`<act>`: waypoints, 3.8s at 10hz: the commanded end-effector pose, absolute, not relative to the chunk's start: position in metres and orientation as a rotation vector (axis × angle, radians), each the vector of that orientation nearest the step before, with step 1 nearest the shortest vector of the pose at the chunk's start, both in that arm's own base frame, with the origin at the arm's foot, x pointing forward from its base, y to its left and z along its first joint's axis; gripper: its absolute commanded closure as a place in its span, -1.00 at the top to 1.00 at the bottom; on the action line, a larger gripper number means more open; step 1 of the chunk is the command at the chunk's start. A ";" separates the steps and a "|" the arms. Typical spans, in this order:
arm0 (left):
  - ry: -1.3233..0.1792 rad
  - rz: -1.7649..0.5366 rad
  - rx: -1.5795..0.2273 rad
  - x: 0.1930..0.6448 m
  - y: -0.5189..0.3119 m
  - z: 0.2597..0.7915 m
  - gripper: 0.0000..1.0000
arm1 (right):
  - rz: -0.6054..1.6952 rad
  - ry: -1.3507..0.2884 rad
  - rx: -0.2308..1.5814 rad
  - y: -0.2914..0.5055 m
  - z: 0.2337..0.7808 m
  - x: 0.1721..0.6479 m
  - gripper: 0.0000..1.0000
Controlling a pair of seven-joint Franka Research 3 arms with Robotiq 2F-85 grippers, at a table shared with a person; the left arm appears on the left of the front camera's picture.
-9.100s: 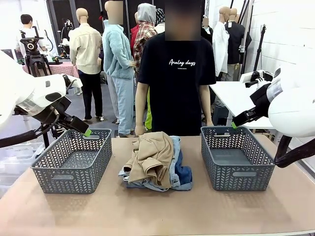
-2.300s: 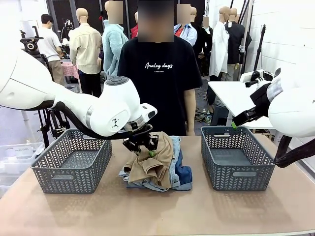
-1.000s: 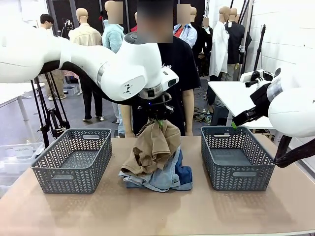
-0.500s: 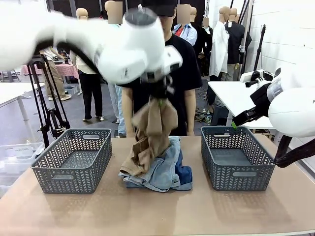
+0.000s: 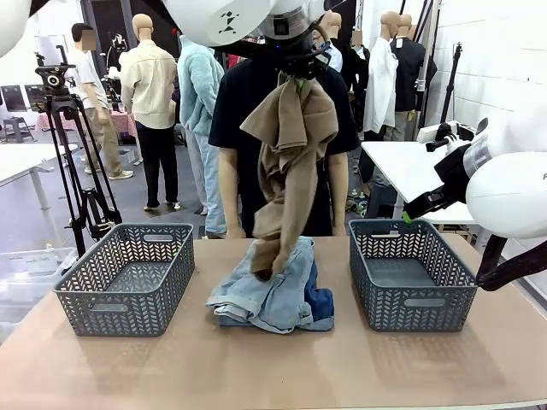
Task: Sort the tops and bottoms.
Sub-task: Lift clothes from the center of the table with your left hand, then sort the clothes according to human instructions.
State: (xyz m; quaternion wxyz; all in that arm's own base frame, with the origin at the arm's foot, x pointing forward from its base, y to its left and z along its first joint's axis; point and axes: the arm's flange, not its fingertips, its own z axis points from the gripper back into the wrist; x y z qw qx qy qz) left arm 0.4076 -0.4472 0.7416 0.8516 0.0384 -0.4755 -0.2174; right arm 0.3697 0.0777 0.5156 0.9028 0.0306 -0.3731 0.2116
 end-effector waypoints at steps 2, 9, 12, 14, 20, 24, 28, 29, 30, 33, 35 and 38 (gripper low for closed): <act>-1.001 -0.458 0.081 0.408 -0.447 0.742 -1.00 | 0.438 -0.771 0.068 0.077 0.515 0.370 1.00; -1.001 -0.458 0.081 0.408 -0.447 0.742 -1.00 | 0.438 -0.771 0.068 0.077 0.515 0.370 1.00; -1.001 -0.458 0.081 0.408 -0.447 0.742 -1.00 | 0.438 -0.771 0.068 0.077 0.515 0.370 1.00; -1.001 -0.458 0.081 0.408 -0.447 0.742 -1.00 | 0.438 -0.771 0.068 0.077 0.515 0.370 1.00; -1.001 -0.458 0.081 0.408 -0.447 0.742 -1.00 | 0.438 -0.771 0.068 0.077 0.515 0.370 1.00; -1.001 -0.458 0.081 0.408 -0.447 0.742 -1.00 | 0.438 -0.771 0.068 0.077 0.515 0.370 1.00; -1.001 -0.458 0.081 0.408 -0.447 0.742 -1.00 | 0.438 -0.771 0.068 0.077 0.515 0.370 1.00; -1.001 -0.458 0.081 0.408 -0.447 0.742 -1.00 | 0.438 -0.771 0.068 0.077 0.515 0.370 1.00; -0.993 -0.458 0.085 0.411 -0.450 0.735 -1.00 | 0.438 -0.771 0.068 0.077 0.515 0.370 1.00; -1.023 -0.430 0.140 0.393 -0.419 0.777 -1.00 | 0.438 -0.771 0.068 0.077 0.515 0.370 1.00; -1.061 -0.363 0.230 0.386 -0.386 0.801 -1.00 | 0.438 -0.771 0.068 0.077 0.515 0.370 1.00; -1.081 -0.178 0.370 0.383 -0.318 0.829 -1.00 | 0.438 -0.771 0.068 0.077 0.515 0.370 1.00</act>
